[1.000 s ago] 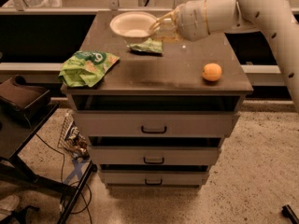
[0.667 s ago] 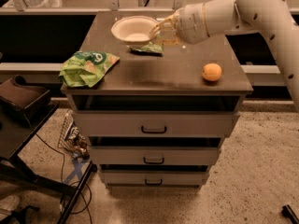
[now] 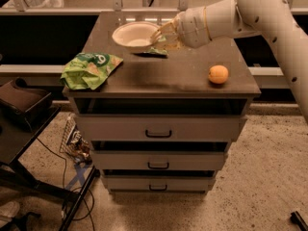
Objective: Move paper bowl near green rice chip bag
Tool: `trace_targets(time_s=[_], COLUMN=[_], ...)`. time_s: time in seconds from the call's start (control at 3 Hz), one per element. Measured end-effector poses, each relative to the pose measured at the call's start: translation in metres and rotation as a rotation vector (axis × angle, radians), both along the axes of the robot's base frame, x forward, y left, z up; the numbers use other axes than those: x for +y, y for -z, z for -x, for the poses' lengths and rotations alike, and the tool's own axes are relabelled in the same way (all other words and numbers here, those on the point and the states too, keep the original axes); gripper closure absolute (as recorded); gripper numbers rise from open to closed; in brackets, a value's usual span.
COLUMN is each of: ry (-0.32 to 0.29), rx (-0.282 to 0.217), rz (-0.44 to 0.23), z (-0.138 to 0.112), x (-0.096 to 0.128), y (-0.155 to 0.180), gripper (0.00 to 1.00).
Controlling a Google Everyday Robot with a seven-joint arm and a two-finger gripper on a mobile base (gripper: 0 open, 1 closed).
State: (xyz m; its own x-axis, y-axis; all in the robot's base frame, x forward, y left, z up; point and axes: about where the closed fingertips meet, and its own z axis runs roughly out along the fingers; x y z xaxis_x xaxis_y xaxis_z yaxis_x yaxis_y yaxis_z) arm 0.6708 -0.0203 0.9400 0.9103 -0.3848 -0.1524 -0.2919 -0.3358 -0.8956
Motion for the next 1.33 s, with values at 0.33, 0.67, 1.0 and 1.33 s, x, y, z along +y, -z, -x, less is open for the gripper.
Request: trace_targets(time_s=[0.33,0.67,1.0,1.33], ry=[-0.013,-0.066,-0.107,-0.112], rx=[0.01,0.02,0.009,0.009], rz=[0.03,0.08,0.074,0.075], z=[0.01,0.031,0.048,0.049], x=[0.011,0.021,0.024,0.026], y=[0.021,0.078,0.094,0.095], gripper=[1.0,1.0,1.0,0.82])
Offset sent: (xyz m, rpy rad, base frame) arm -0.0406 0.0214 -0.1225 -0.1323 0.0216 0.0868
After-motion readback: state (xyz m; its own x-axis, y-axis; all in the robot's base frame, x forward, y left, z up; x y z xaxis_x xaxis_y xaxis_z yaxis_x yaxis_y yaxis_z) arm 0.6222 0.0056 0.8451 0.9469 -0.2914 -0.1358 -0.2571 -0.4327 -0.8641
